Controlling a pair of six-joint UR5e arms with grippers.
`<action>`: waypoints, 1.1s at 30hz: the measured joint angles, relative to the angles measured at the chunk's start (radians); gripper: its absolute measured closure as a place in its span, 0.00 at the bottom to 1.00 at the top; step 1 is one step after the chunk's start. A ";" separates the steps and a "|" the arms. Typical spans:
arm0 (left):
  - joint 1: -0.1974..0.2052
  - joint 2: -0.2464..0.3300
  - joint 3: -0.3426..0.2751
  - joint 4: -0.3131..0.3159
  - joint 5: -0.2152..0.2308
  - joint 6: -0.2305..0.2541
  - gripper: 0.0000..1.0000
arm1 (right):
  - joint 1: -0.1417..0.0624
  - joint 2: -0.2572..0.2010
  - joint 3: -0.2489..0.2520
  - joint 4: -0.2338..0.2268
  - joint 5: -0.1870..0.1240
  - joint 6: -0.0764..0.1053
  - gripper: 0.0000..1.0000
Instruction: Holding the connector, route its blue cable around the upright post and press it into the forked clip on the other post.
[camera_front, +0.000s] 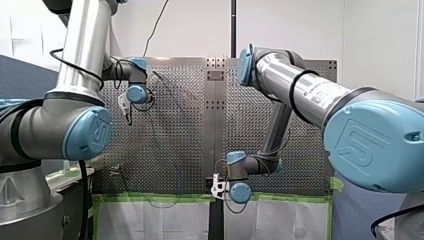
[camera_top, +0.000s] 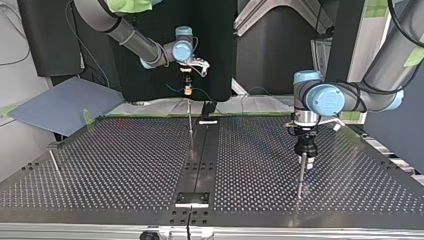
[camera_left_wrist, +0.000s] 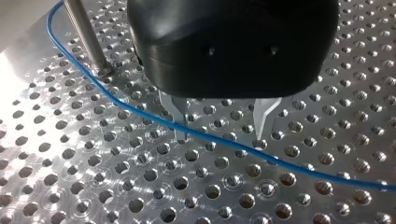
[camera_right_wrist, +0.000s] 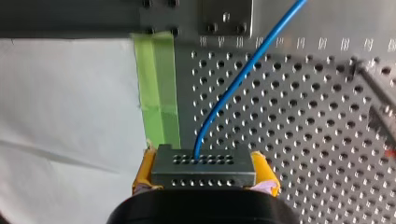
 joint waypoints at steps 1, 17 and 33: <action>0.000 0.000 0.000 0.000 0.000 0.000 0.29 | -0.006 0.000 0.004 -0.005 0.004 0.000 0.98; 0.001 0.000 0.000 0.000 0.000 0.000 0.29 | -0.054 0.002 0.065 -0.083 0.004 -0.024 0.98; 0.002 0.000 0.000 0.000 -0.009 0.000 0.29 | -0.060 0.069 0.108 -0.166 0.007 -0.030 0.98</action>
